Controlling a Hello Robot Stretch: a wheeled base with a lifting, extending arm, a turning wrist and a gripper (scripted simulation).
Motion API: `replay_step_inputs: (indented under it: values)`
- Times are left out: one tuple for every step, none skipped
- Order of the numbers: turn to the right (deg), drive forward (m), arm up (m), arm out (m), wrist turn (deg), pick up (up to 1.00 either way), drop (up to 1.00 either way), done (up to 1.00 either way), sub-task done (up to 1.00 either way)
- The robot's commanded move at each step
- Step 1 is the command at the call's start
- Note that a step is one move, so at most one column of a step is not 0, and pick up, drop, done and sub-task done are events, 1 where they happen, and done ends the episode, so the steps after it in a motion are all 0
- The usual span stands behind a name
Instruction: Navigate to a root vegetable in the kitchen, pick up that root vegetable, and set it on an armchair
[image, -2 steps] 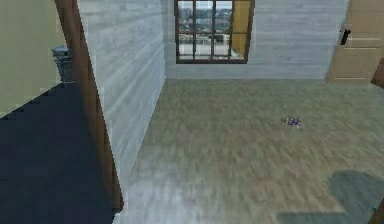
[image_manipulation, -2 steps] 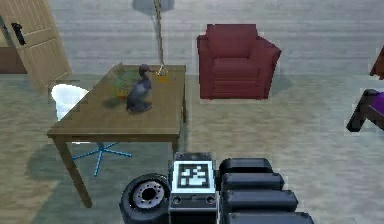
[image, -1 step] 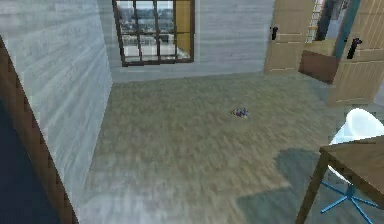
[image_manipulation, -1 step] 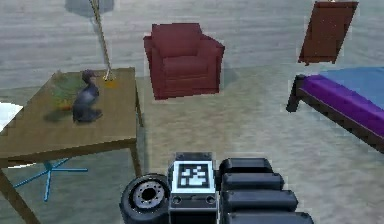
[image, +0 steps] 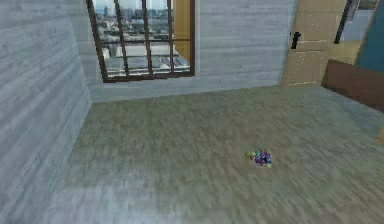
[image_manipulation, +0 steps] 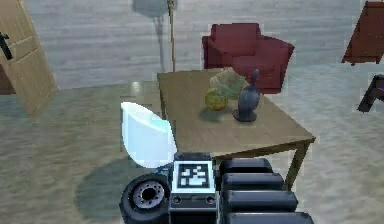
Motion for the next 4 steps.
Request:
replay_step_inputs:
  values:
    - [18.0,0.0,0.0,0.0,0.0,0.0,0.0,0.0,0.0]
    - [0.0,0.05,0.0,0.0,0.0,0.0,0.0,0.0,0.0]
    - [18.0,0.0,0.0,0.0,0.0,0.0,0.0,0.0,0.0]
    - [0.0,0.5,0.0,0.0,0.0,0.0,0.0,0.0,0.0]
